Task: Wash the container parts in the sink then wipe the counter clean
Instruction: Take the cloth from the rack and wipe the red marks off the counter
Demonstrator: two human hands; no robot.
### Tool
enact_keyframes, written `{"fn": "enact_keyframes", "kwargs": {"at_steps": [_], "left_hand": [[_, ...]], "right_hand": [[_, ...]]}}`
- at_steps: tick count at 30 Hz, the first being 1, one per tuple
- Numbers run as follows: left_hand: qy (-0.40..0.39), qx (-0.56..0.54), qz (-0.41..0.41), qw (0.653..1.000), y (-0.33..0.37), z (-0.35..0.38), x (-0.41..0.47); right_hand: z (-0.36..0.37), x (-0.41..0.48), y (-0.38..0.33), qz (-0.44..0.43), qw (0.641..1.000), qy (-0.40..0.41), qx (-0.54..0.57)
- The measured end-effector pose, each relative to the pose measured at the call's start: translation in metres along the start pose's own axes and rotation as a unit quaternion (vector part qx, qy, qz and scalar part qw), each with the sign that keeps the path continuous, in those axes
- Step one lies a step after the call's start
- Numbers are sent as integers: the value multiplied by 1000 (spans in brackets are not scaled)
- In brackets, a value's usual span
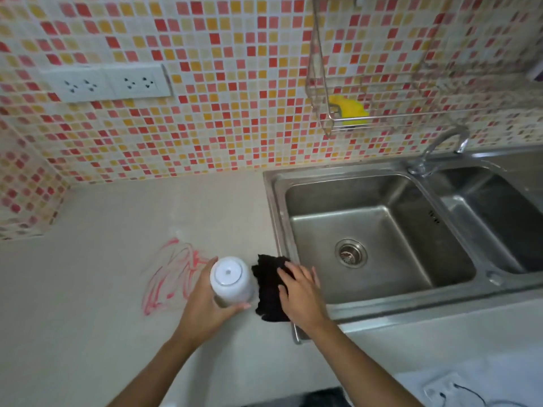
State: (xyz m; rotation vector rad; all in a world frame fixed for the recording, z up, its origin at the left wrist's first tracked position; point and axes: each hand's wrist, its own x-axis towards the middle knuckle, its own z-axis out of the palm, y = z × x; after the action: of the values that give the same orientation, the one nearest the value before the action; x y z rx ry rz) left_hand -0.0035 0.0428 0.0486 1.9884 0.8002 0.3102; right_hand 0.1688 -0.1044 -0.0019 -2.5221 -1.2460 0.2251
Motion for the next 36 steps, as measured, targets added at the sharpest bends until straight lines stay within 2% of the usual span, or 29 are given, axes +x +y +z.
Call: {"fn": "enact_keyframes", "kwargs": {"at_steps": [4, 7, 12, 14, 17, 20, 22, 24, 28, 30, 32, 36], "left_hand": [[20, -67, 23, 997, -5, 12, 5], [36, -101, 45, 993, -6, 29, 11], [59, -137, 70, 986, -4, 24, 16], [86, -149, 74, 982, -7, -1, 20], [144, -150, 63, 976, -12, -53, 28], [203, -123, 37, 971, -23, -104, 37], [249, -110, 24, 962, -34, -132, 40], [280, -104, 28, 954, -46, -155, 39], [299, -103, 33, 948, -69, -184, 27], [305, -105, 31, 946, -79, -195, 24], [319, -112, 20, 941, -85, -202, 24], [326, -116, 13, 938, -83, -205, 37]], "right_hand": [[19, 2, -6, -49, 997, -10, -54], [30, 4, -13, -42, 996, -46, -63], [34, -13, -27, -47, 988, -44, -141], [43, -31, -53, -100, 985, -50, -134], [71, -61, -128, -216, 970, -91, -72], [103, -40, -194, -271, 957, -91, -48], [116, 7, -221, -260, 963, -67, -23], [119, 69, -234, -225, 970, -74, -54], [105, 156, -212, -121, 983, -65, -118], [98, 150, -189, -94, 986, -66, -119], [93, 108, -175, -86, 987, -61, -118], [94, 2, -197, -135, 982, -92, -90]]}}
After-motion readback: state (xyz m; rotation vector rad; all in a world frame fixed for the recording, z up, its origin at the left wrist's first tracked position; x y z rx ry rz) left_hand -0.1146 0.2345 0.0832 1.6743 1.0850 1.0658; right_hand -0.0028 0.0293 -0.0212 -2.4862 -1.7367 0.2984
